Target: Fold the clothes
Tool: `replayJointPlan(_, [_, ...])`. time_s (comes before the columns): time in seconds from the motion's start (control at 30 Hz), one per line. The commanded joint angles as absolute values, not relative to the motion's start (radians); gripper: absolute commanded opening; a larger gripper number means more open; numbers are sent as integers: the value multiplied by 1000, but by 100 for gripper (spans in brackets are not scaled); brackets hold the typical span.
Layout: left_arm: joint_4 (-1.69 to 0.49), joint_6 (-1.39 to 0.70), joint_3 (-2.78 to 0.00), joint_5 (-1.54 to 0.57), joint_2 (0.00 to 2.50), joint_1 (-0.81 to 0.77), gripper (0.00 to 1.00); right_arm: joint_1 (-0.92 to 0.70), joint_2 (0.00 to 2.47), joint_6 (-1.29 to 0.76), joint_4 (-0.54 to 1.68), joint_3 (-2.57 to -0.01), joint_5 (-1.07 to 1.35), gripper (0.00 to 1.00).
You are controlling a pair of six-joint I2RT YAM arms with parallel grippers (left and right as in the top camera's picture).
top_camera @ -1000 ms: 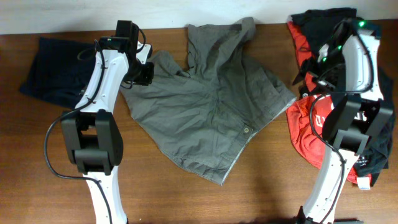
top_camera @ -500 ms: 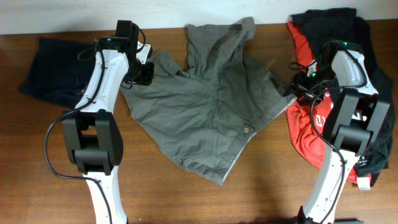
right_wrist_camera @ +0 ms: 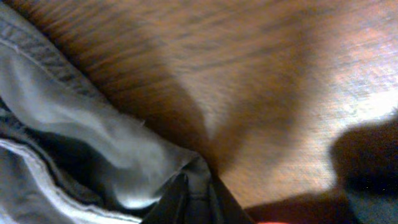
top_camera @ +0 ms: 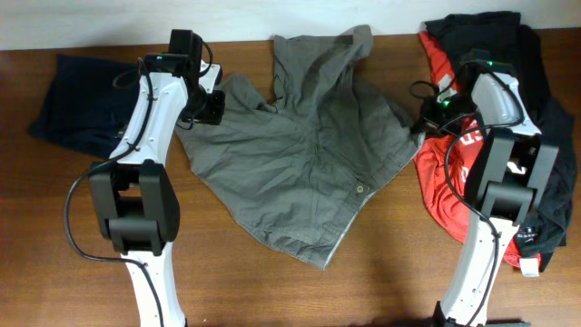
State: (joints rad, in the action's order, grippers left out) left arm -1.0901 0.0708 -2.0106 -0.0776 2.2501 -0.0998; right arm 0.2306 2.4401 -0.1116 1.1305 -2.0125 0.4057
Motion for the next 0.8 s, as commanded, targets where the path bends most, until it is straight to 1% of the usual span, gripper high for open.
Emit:
replayJointPlan(0.0, [-1087,84,-2026,-85,2259,-97,39,216,2443,-105,1113,-2009,354,8])
replayJointPlan(0.03, [-1085,84,-2026,-85,2259,-97,39,215,2443,-105,1106,-2009,355,4])
replayJointPlan(0.23, [-1078,84,-2026,-85,2259,-97,39,215,2443,-105,1042,-2011,355,4])
replayJointPlan(0.63, [-1061,84,-2026,-85,2259,-98,39,223,2443,-128,583,-2014,330,4])
replayJointPlan(0.7, [-1061,84,-2026,-85,2259,-98,39,223,2443,-128,541,-2034,315,4])
replayJointPlan(0.77, [-1061,84,-2026,-85,2259,-98,39,225,2443,-128,544,-2109,298,4])
